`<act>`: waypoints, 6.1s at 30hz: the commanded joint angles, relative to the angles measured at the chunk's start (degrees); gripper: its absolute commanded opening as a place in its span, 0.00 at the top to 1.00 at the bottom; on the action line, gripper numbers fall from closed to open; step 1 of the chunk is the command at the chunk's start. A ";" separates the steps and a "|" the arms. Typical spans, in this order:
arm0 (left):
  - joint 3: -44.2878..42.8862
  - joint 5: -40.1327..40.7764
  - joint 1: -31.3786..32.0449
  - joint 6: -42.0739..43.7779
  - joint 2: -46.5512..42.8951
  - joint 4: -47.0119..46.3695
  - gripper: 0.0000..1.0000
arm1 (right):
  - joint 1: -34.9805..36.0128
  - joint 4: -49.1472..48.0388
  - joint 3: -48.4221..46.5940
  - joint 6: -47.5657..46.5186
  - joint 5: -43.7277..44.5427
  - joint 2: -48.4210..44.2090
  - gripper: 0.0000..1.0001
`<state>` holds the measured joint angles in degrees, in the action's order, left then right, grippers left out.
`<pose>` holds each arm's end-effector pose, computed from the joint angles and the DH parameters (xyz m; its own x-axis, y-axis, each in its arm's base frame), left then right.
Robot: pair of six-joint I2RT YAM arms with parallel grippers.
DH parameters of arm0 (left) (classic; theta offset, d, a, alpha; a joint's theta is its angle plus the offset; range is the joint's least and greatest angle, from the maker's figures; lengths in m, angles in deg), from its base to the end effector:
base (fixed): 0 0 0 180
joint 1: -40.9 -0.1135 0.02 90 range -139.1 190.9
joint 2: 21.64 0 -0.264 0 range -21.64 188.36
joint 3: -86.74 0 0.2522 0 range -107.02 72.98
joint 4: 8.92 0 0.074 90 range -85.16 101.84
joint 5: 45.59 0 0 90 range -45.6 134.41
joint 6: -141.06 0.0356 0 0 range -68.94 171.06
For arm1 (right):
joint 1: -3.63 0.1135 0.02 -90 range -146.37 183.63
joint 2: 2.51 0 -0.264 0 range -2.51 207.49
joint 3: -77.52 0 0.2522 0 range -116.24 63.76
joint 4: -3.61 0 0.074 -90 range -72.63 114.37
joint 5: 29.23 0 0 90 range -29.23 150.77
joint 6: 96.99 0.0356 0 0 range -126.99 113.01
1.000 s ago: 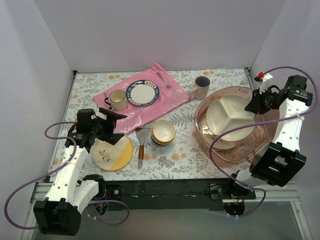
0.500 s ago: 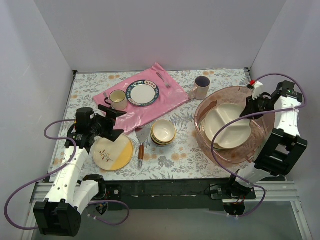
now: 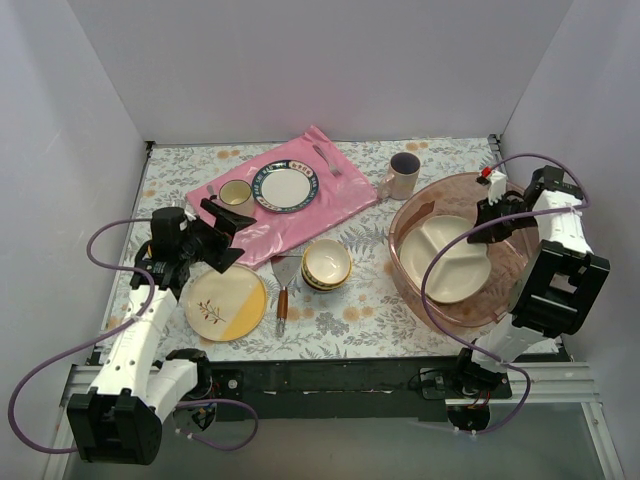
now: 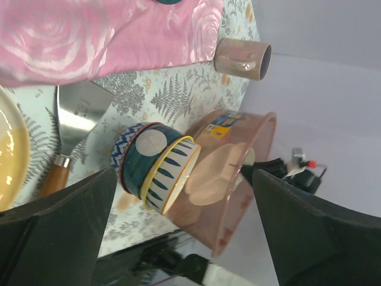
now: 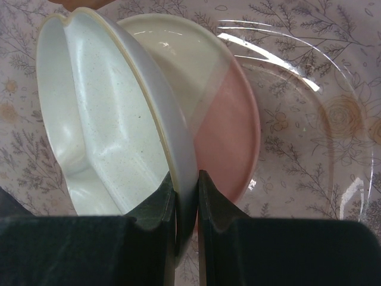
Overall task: Place the mixed dishes into the plastic bin
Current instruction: Place the plate in the plastic bin, then pick up the plate at the center of the board.
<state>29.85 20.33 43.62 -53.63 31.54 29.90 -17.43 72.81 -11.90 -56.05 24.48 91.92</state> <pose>0.1997 -0.0240 0.2799 -0.2187 -0.8737 0.4344 -0.6513 -0.2008 -0.7318 0.3058 -0.0952 0.2559 -0.6937 -0.3853 -0.6085 -0.5870 0.7920 0.1676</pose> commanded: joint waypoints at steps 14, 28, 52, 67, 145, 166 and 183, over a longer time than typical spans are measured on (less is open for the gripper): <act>-7.05 0.78 -0.35 41.74 -1.68 8.77 0.02 | 2.25 -4.81 2.18 6.08 -2.73 1.90 0.61; -4.24 15.63 4.57 63.90 -10.38 5.44 0.02 | 2.95 -5.69 0.95 7.05 0.34 0.67 0.30; -3.54 8.96 4.57 27.53 -9.34 6.93 0.02 | 3.22 -6.57 -2.48 9.68 -8.43 -17.26 0.18; -0.11 18.03 4.57 13.72 -3.35 17.92 0.02 | 13.93 -20.27 11.30 18.37 -24.26 -28.87 0.18; -30.78 43.85 27.51 21.63 56.50 34.62 1.00 | 17.98 -28.02 22.04 18.38 -31.56 -35.02 0.18; -29.02 38.14 27.51 18.29 32.69 31.19 1.00 | 43.96 -18.53 11.85 10.47 -20.40 -27.90 0.18; -25.33 36.38 24.00 16.35 22.67 27.06 1.00 | 68.16 -45.16 -0.19 50.27 -4.24 -5.41 0.19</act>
<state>3.55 57.05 69.48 -36.73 58.73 59.47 48.91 37.53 -8.29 -21.41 11.21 82.26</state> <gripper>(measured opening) 0.028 0.816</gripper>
